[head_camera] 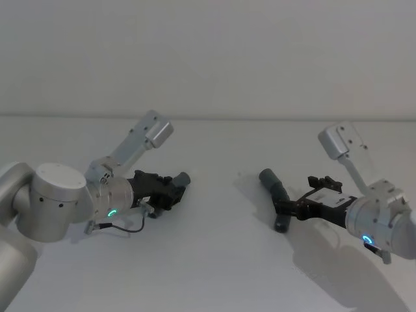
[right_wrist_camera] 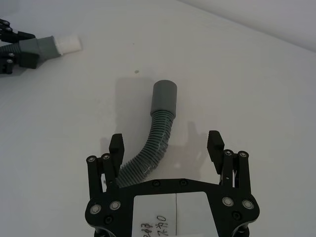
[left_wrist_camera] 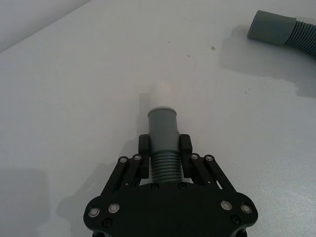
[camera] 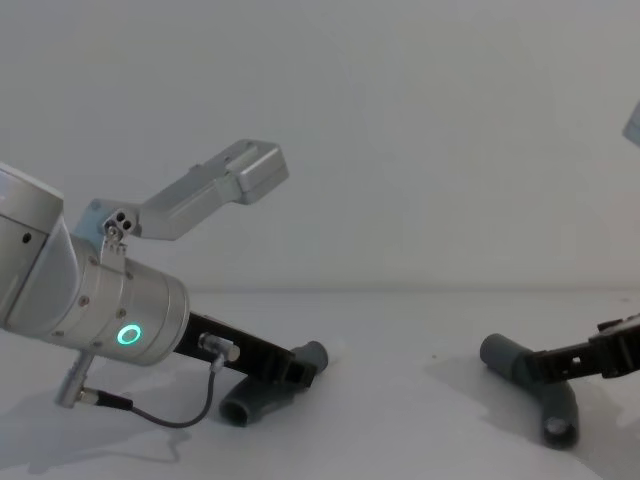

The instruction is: Use both hands to pick up one end of the pipe from the table, align the ends, and insert them.

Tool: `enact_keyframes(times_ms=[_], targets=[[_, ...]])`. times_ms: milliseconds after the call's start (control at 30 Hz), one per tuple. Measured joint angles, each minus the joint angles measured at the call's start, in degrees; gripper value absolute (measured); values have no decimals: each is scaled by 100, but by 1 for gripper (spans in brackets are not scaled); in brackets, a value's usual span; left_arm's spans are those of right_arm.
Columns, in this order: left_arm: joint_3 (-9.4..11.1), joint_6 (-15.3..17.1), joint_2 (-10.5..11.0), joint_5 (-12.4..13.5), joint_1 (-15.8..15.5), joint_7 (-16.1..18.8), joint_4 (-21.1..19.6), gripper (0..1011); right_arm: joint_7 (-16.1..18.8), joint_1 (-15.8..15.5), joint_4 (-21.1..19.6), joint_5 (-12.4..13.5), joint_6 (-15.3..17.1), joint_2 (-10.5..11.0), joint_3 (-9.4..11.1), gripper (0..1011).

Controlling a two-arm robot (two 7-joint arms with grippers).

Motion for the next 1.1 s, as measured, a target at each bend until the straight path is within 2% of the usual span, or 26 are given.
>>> enact_keyframes(times_ms=[1100], targets=[[0,0,1,0,0,0,0,348,-17,328,679,-205,37,-477,-198,1001]])
